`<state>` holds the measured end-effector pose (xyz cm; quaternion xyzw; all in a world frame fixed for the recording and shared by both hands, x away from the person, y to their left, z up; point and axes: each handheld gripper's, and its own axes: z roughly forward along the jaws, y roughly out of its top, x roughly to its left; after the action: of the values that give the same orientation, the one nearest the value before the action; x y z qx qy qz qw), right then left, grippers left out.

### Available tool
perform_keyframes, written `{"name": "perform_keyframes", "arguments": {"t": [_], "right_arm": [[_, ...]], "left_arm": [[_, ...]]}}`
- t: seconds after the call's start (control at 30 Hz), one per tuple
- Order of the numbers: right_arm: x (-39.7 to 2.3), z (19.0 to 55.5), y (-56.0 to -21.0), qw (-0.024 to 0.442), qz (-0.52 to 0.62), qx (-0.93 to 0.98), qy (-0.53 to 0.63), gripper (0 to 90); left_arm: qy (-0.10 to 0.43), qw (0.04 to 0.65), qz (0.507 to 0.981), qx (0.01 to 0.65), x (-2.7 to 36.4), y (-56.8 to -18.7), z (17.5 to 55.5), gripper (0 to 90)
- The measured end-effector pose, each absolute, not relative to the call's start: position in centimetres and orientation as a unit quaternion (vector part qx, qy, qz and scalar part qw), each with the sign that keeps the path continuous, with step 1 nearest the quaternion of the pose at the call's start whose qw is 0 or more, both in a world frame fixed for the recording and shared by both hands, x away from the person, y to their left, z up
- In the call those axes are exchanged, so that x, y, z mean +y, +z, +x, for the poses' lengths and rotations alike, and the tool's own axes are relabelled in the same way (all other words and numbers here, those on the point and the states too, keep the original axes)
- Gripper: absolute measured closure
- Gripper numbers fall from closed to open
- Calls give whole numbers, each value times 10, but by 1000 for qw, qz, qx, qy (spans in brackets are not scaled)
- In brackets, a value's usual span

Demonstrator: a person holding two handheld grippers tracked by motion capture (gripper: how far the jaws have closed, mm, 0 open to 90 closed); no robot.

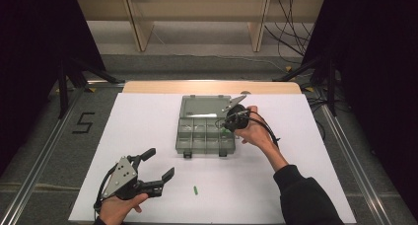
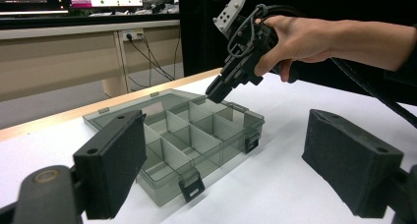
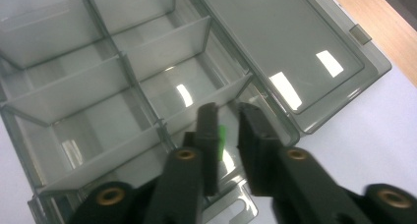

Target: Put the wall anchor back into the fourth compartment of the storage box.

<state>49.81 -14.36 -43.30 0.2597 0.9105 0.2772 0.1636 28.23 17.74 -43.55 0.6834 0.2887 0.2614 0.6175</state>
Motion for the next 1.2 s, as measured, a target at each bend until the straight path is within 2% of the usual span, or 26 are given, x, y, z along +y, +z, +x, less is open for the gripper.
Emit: {"name": "perform_keyframes", "arguments": {"t": [0.33,0.63,1.2], "right_arm": [[-138,489,-423,162,268,903,296,478],[-132,469,-408,160,276,892,321,339],[-105,416,-387,149,227,903,334,306]], "left_arm": [[262,618,683,288,178,-435,282,158],[262,620,681,290,178,-435,282,158],[261,618,681,295,178,-434,281,158]]}}
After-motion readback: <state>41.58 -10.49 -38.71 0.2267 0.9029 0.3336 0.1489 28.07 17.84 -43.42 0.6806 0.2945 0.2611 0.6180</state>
